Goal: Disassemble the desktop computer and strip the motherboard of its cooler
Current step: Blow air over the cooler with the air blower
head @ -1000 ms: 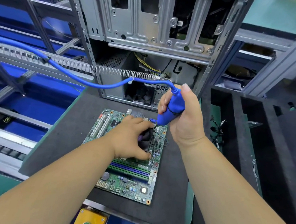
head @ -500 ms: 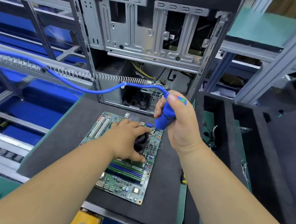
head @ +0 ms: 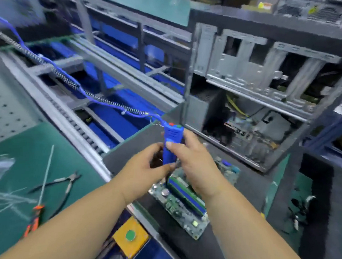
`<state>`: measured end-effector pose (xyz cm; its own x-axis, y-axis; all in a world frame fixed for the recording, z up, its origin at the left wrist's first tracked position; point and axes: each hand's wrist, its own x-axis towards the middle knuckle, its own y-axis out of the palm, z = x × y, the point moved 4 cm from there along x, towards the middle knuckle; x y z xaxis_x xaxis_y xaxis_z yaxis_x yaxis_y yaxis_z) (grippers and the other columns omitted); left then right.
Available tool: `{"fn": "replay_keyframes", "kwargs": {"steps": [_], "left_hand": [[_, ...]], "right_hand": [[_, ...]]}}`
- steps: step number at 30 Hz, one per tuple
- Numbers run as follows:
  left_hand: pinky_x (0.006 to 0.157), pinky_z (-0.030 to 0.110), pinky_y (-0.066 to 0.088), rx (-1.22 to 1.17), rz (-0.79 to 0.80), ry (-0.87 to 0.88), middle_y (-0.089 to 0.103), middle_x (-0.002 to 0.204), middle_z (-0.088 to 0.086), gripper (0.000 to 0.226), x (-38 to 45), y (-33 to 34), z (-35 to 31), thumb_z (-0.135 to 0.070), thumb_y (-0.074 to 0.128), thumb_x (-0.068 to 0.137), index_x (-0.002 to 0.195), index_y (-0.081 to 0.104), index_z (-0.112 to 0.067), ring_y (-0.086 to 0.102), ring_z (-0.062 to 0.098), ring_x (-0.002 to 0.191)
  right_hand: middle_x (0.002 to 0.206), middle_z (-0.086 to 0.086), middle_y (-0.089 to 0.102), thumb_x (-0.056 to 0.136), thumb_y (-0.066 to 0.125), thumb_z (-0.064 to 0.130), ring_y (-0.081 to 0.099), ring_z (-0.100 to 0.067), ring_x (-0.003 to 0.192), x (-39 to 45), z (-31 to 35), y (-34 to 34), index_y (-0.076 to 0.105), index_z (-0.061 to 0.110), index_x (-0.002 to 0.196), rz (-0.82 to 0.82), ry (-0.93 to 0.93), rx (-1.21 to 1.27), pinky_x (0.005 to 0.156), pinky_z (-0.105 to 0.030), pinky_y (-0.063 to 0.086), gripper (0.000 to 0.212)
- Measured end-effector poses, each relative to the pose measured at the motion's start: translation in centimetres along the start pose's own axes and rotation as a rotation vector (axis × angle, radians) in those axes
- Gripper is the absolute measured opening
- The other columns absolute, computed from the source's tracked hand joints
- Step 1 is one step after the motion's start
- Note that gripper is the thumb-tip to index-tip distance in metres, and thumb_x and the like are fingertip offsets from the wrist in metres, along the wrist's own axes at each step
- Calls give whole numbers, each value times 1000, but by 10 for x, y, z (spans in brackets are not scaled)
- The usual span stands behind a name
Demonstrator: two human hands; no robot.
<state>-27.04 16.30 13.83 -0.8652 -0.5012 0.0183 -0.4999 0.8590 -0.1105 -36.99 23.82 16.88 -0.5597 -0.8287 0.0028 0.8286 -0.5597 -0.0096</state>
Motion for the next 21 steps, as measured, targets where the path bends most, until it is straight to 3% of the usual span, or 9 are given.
{"fn": "replay_keyframes", "kwargs": {"steps": [3, 4, 6, 8, 11, 13, 17, 21], "left_hand": [[83, 39, 51, 112, -114, -77, 69, 97, 5, 36, -19, -44, 23, -38, 71, 76, 111, 62, -39, 64, 28, 83], [80, 36, 50, 171, -169, -110, 69, 94, 3, 34, -25, -61, 33, -40, 72, 76, 108, 62, -40, 62, 28, 80], [69, 25, 46, 268, -282, -169, 68, 86, -8, 24, -35, -96, 52, -33, 75, 80, 99, 64, -41, 57, 9, 65], [65, 23, 45, 393, -373, -271, 68, 83, -7, 15, -45, -132, 74, -31, 75, 82, 92, 65, -36, 57, 9, 66], [72, 33, 50, 608, -466, -498, 68, 87, -5, 22, -63, -193, 106, -42, 70, 82, 97, 64, -27, 64, 23, 80], [69, 31, 45, 721, -496, -600, 64, 88, -7, 27, -75, -232, 121, -47, 68, 81, 100, 62, -30, 61, 23, 84], [58, 29, 35, 817, -552, -698, 57, 78, -10, 23, -94, -296, 145, -47, 67, 79, 94, 58, -32, 57, 21, 75], [52, 26, 31, 835, -566, -706, 53, 70, -14, 20, -101, -333, 164, -44, 69, 79, 89, 56, -32, 51, 14, 64]], "right_hand": [[125, -3, 52, 84, 69, 25, 52, -14, 118, 14, -11, 27, 59, 26, 122, -12, 51, -288, 90, -17, 44, 40], [129, -5, 50, 87, 68, 20, 50, -14, 118, 19, -15, 35, 55, 22, 129, -19, 81, -302, 89, -16, 44, 44], [132, -8, 47, 89, 67, 16, 52, -16, 116, 25, -24, 51, 51, 21, 134, -13, 140, -288, 94, -26, 44, 48], [131, -6, 48, 90, 65, 17, 53, -17, 113, 30, -31, 69, 52, 26, 129, 3, 183, -300, 91, -31, 44, 42], [126, 1, 52, 92, 62, 22, 58, -10, 98, 37, -37, 93, 56, 32, 119, 18, 217, -298, 63, -12, 44, 30], [122, 6, 54, 93, 60, 24, 57, -4, 83, 43, -39, 110, 57, 32, 118, 7, 246, -299, 49, -9, 40, 27], [119, 8, 56, 94, 59, 24, 54, 5, 90, 60, -41, 151, 59, 31, 116, -2, 272, -297, 63, -14, 38, 23], [109, 10, 59, 93, 60, 22, 57, 3, 73, 75, -49, 196, 61, 28, 113, 47, 327, -268, 57, -8, 44, 21]]}}
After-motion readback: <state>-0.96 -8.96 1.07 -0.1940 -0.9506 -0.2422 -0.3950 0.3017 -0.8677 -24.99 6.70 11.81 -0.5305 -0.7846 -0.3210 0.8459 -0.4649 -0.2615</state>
